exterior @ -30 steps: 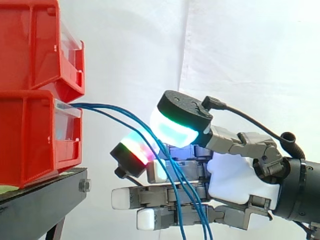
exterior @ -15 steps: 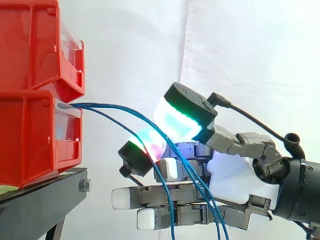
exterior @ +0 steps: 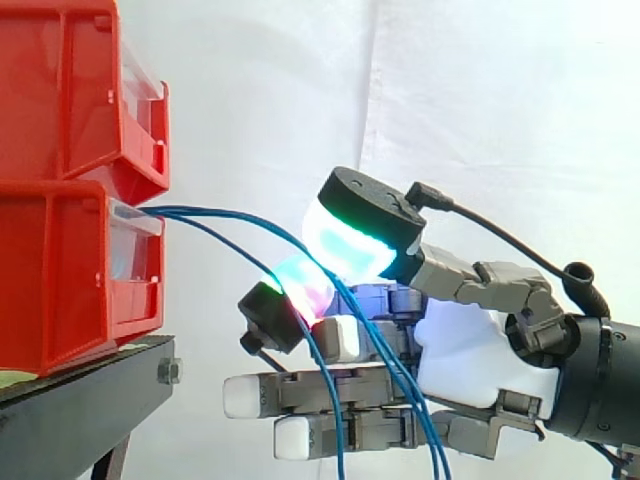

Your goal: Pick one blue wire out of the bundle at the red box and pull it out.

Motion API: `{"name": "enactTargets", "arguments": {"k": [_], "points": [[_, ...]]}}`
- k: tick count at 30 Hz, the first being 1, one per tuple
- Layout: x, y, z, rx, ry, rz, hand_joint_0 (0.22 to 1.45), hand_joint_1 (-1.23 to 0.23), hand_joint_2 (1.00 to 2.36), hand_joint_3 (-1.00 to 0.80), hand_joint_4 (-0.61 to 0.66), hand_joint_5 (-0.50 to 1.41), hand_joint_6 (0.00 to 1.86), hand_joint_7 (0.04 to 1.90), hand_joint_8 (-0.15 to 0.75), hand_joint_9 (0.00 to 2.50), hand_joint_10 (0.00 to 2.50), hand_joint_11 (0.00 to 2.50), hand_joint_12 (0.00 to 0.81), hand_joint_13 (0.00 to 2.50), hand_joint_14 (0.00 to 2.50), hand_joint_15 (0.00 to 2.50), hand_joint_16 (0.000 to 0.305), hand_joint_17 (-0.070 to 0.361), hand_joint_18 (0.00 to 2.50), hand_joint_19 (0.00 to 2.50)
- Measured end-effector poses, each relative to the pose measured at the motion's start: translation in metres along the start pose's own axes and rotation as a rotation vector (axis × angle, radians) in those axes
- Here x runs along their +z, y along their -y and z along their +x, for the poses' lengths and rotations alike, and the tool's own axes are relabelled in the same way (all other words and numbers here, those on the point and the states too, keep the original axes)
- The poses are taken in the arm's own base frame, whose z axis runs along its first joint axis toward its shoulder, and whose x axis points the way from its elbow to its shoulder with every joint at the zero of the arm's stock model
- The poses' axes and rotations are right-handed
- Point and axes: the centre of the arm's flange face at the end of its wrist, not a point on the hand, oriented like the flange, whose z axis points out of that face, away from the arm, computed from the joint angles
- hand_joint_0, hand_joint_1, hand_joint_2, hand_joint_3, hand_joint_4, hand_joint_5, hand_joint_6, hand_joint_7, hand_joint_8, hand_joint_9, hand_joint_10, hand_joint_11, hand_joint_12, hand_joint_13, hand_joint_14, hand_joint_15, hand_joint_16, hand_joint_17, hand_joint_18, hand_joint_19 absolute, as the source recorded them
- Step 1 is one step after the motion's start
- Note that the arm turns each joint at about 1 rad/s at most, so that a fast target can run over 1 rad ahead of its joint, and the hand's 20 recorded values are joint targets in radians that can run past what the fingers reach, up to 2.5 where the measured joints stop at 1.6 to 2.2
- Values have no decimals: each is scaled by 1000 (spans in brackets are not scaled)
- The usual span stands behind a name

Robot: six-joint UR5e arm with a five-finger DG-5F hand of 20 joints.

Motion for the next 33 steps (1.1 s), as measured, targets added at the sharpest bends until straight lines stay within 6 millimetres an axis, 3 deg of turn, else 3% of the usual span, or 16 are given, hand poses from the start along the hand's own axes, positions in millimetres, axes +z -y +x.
{"name": "enactTargets", "arguments": {"k": [5,10,21,27,33], "points": [[0,0,0,0,0,0,678,-947,1019,-216,52,-128,898,1262,268,1102,24,803,359,719,16,402,47,106,641,510],[0,0,0,0,0,0,747,-985,1014,-315,11,-150,914,1223,259,1047,23,805,354,693,17,396,47,106,612,471],[0,0,0,0,0,0,835,-963,1000,-493,94,-184,935,1112,237,934,19,795,350,637,14,381,48,108,569,451],[0,0,0,0,0,0,755,-959,1000,-500,143,-182,930,1063,243,927,22,797,351,636,16,380,48,108,590,432],[0,0,0,0,0,0,552,-760,1000,-500,164,-137,894,1168,274,1042,22,772,376,670,15,399,50,112,593,529]]}}
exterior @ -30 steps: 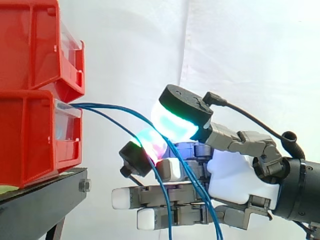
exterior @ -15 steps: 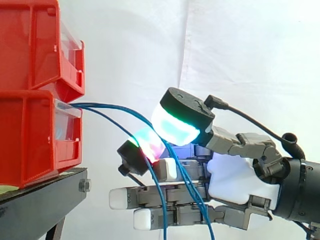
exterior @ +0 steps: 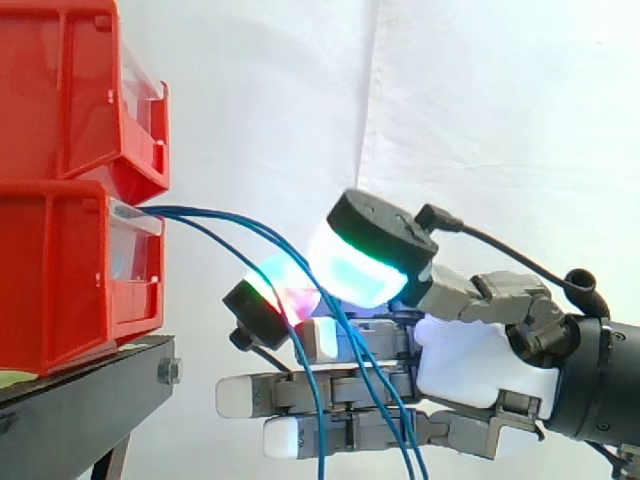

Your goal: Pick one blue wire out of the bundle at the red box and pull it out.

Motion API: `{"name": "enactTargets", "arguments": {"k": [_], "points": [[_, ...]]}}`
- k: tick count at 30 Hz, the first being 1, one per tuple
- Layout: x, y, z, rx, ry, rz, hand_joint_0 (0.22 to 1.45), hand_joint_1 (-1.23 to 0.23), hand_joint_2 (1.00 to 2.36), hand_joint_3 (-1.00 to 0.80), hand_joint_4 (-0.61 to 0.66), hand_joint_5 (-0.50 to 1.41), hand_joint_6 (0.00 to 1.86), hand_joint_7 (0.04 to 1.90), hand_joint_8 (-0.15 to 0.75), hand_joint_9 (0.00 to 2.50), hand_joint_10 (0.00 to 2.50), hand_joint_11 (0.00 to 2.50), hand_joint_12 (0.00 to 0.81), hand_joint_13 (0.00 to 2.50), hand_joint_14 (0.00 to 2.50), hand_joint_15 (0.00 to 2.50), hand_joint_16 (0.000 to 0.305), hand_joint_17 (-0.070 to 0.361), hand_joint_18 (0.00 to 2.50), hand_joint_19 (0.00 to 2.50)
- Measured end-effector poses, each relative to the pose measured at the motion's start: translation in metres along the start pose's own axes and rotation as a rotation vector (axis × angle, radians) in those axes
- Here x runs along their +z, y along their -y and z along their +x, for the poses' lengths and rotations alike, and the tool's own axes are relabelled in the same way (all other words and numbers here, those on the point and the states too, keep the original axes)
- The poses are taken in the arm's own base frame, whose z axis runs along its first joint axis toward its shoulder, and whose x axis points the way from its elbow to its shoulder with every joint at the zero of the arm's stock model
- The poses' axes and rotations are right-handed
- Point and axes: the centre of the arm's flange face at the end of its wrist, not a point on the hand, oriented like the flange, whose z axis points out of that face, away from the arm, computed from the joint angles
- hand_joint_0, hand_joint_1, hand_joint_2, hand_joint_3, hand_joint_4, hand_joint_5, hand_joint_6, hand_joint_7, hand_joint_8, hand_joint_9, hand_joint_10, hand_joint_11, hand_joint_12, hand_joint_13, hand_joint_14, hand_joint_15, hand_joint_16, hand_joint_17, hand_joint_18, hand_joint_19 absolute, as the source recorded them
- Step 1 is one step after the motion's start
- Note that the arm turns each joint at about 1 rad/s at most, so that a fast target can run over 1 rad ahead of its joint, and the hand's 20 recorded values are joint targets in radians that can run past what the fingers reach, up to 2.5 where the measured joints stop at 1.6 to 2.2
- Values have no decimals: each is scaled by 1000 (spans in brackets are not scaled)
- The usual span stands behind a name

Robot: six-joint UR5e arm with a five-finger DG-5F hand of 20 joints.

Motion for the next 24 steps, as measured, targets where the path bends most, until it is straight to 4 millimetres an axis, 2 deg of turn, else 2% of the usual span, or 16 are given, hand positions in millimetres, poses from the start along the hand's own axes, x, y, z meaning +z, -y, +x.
{"name": "enactTargets", "arguments": {"k": [2,6,11,20,24], "points": [[0,0,0,0,0,0,560,-701,1001,-496,159,-125,884,1206,279,1076,23,770,374,679,15,412,50,112,598,550],[0,0,0,1,0,0,588,-697,1008,-394,149,-119,880,1238,276,1091,23,768,375,693,15,407,49,109,612,555],[0,0,0,1,0,0,627,-831,1016,-244,131,-134,897,1225,281,1085,23,811,372,702,15,407,48,109,622,543],[0,0,0,0,0,0,643,-882,1022,-94,-9,-167,926,1216,266,996,22,803,364,675,15,405,49,111,616,514],[0,0,0,1,0,0,638,-897,1016,-7,45,-179,922,1125,275,967,18,745,384,668,14,389,54,122,631,500]]}}
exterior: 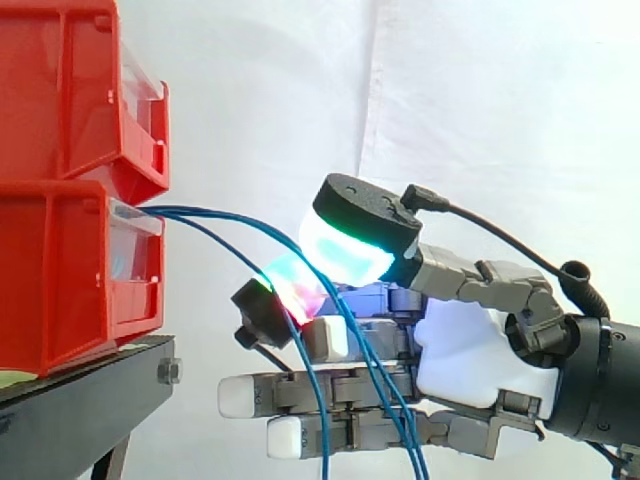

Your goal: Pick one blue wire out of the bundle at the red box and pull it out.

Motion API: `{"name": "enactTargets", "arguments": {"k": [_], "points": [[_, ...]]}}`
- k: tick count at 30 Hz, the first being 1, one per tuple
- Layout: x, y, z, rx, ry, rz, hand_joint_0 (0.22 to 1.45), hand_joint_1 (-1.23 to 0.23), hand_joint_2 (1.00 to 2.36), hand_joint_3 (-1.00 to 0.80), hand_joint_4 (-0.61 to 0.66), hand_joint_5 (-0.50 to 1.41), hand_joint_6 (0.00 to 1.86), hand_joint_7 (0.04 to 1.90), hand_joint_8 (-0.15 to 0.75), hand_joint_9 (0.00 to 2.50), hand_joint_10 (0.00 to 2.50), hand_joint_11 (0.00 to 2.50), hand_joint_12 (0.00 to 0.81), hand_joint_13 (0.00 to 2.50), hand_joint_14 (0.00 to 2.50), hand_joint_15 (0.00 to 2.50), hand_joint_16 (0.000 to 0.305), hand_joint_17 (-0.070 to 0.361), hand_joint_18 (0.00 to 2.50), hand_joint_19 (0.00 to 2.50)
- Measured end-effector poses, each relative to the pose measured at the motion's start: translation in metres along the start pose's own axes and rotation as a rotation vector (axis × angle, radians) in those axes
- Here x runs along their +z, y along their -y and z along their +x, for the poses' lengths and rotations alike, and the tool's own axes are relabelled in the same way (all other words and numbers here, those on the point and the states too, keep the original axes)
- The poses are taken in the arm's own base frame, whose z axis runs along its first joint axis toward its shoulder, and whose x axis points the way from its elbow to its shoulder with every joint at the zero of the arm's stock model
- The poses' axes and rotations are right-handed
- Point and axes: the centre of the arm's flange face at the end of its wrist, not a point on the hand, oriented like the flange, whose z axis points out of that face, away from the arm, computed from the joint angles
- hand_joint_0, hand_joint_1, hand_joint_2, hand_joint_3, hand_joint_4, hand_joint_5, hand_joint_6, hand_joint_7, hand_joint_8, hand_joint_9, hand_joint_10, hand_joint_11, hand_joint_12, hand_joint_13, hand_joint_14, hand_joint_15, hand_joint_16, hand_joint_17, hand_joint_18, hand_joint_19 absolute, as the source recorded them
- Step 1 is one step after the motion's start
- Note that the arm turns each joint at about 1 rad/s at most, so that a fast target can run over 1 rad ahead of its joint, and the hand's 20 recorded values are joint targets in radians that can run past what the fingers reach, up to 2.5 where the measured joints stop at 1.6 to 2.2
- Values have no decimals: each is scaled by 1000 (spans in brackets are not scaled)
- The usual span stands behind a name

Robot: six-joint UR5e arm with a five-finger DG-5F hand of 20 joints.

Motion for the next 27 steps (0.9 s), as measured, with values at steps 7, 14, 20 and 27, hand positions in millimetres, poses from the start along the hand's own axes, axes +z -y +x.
{"name": "enactTargets", "arguments": {"k": [7,14,20,27], "points": [[0,0,0,2,0,0,607,-844,1053,3,125,-160,863,1015,304,938,16,570,427,679,12,357,64,143,670,481],[0,0,0,2,0,0,601,-800,1060,-14,264,-102,690,1104,301,944,15,469,428,675,11,344,65,145,665,488],[0,0,0,2,0,0,623,-796,1003,-4,259,-89,646,1201,301,968,16,551,429,677,12,364,64,143,661,485],[0,0,0,2,0,0,599,-848,1013,-169,201,-136,767,1076,277,952,18,646,396,648,14,384,56,126,596,519]]}}
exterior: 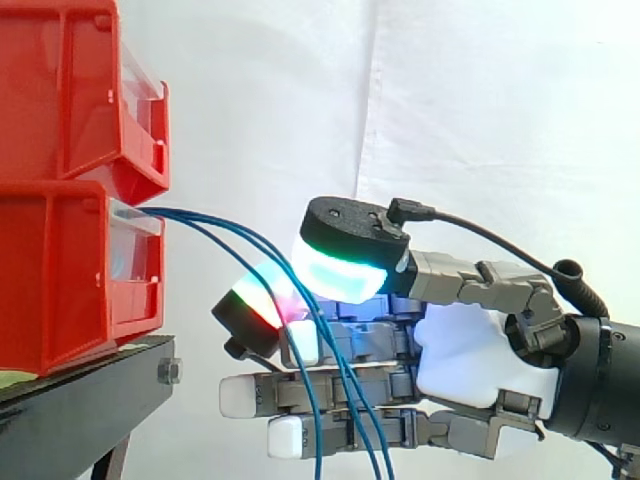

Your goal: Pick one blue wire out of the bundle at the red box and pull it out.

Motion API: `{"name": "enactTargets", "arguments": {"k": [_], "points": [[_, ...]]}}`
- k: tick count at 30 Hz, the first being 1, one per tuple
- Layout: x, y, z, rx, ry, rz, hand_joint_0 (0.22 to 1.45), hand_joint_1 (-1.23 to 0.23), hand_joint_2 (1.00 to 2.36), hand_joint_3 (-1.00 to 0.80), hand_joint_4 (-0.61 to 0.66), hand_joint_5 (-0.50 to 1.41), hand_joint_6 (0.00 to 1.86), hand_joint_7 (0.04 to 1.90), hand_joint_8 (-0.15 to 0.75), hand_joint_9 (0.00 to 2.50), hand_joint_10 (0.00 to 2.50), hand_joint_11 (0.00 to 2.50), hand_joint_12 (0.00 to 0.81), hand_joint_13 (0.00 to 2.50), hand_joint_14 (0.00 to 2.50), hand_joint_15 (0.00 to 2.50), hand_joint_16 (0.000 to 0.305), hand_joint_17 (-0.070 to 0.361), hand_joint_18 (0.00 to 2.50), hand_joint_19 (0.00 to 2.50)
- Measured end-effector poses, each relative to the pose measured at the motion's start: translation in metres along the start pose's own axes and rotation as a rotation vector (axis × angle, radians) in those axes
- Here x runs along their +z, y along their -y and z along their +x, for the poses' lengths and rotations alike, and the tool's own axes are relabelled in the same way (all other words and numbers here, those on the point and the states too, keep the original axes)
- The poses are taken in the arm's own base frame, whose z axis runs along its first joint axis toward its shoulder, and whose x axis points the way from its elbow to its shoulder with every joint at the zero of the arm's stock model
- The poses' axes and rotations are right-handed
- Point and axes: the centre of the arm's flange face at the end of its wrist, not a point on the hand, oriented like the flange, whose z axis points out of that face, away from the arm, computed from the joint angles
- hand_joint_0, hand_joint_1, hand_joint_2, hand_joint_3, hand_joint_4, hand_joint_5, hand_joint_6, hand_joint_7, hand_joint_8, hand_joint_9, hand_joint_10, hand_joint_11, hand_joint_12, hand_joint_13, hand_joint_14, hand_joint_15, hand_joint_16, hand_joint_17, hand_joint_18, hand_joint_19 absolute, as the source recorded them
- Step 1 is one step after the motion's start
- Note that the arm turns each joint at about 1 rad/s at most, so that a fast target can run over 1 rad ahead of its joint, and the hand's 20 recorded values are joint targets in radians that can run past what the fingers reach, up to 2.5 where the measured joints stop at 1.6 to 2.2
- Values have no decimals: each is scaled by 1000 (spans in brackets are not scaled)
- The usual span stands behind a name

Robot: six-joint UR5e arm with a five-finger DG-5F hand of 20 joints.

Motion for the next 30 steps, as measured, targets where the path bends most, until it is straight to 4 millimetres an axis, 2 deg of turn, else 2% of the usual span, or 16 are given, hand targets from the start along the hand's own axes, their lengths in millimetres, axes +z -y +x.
{"name": "enactTargets", "arguments": {"k": [2,8,12,18,26,30], "points": [[0,0,0,0,0,0,564,-823,1013,-297,178,-133,765,1097,263,946,19,650,374,630,14,390,51,115,556,550],[0,0,0,0,0,0,526,-810,1001,-490,184,-124,789,1136,274,989,21,666,383,644,14,394,53,119,566,543],[0,0,0,0,-1,0,524,-848,1000,-500,186,-134,842,1108,281,1011,21,699,386,653,16,396,53,119,573,536],[0,0,0,1,-2,0,585,-926,1000,-500,180,-135,875,1138,268,1020,22,726,365,662,17,394,49,111,572,527],[0,0,0,1,-13,0,622,-920,1000,-500,175,-133,880,1135,264,1035,22,753,359,668,15,402,48,109,578,528],[0,0,5,-1,-57,2,640,-912,1006,-423,150,-131,883,1171,266,1049,23,749,360,675,15,403,48,108,586,527]]}}
